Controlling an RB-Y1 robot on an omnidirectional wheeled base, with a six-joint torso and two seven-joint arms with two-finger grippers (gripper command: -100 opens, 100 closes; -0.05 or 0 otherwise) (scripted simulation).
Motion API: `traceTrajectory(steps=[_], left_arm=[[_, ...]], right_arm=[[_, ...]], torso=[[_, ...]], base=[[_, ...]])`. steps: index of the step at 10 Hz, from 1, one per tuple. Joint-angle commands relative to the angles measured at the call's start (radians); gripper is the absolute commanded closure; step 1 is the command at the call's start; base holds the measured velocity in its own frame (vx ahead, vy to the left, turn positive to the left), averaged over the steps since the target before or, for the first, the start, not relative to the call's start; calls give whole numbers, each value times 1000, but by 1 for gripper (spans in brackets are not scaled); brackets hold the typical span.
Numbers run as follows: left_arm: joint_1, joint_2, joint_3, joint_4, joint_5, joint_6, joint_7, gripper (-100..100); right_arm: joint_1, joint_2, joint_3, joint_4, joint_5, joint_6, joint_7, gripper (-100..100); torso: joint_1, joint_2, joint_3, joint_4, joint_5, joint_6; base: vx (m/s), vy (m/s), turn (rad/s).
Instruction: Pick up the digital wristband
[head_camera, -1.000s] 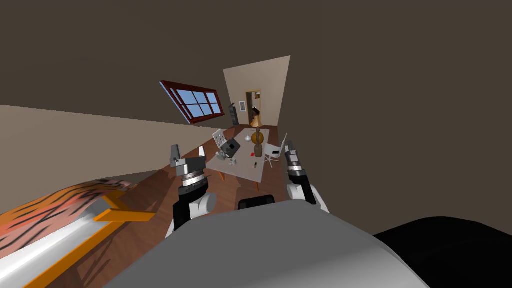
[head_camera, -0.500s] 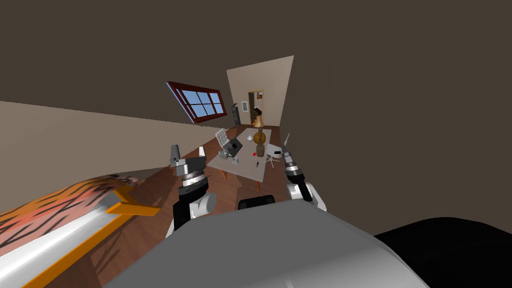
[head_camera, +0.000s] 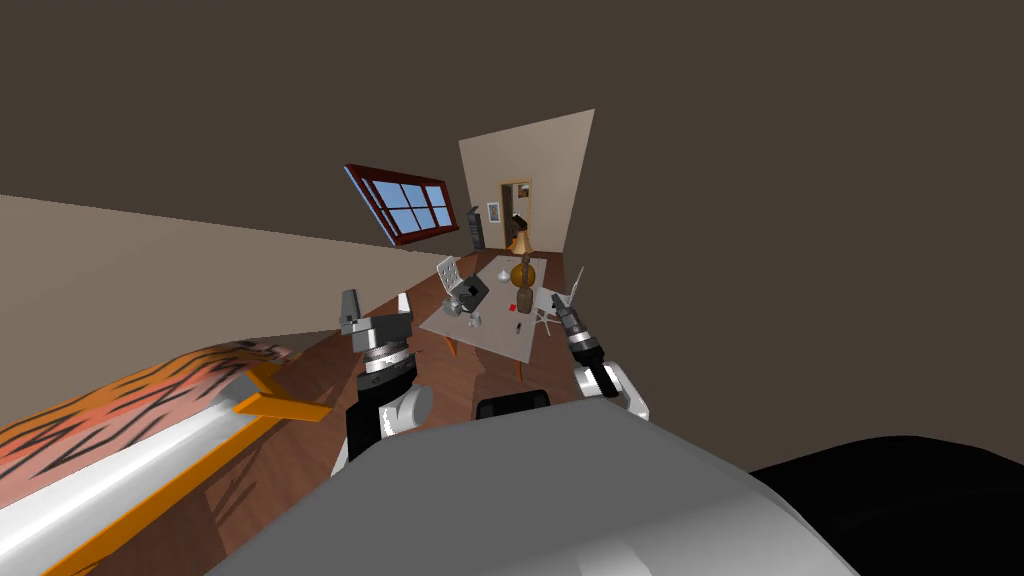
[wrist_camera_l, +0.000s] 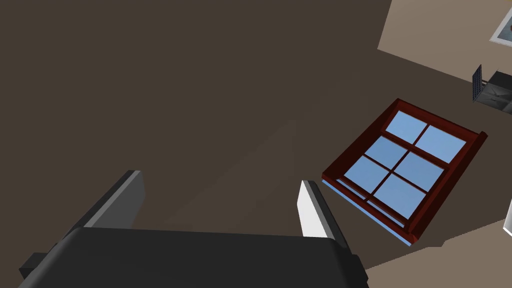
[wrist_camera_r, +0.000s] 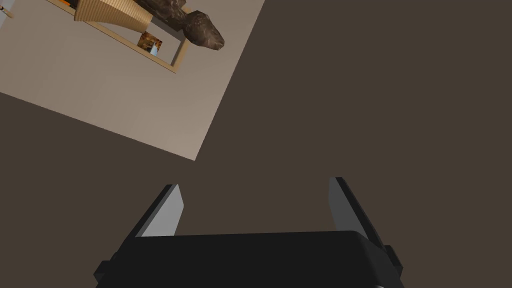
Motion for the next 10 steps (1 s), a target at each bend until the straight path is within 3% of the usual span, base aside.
traceTrajectory(steps=[1, 4, 6, 9, 10], left_arm=[[0, 0, 0, 0, 0, 0, 0, 0], [0, 0, 0, 0, 0, 0, 0, 0], [0, 0, 0, 0, 0, 0, 0, 0], [0, 0, 0, 0, 0, 0, 0, 0], [0, 0, 0, 0, 0, 0, 0, 0]], right_arm=[[-7, -7, 0, 18, 47, 6, 9, -100], [-41, -48, -3, 94, 139, 30, 43, -100], [-41, -48, -3, 97, 182, 30, 43, -100], [-77, -92, -5, 185, 281, 61, 78, -100], [-77, -92, -5, 185, 311, 61, 78, -100]], torso=[[0, 0, 0, 0, 0, 0], [1, 0, 0, 0, 0, 0], [1, 0, 0, 0, 0, 0], [0, 0, 0, 0, 0, 0], [1, 0, 0, 0, 0, 0]], base=[[-9, 35, 31], [-19, 47, 66], [-8, 30, 13], [-15, 39, 78], [0, 42, 59]])
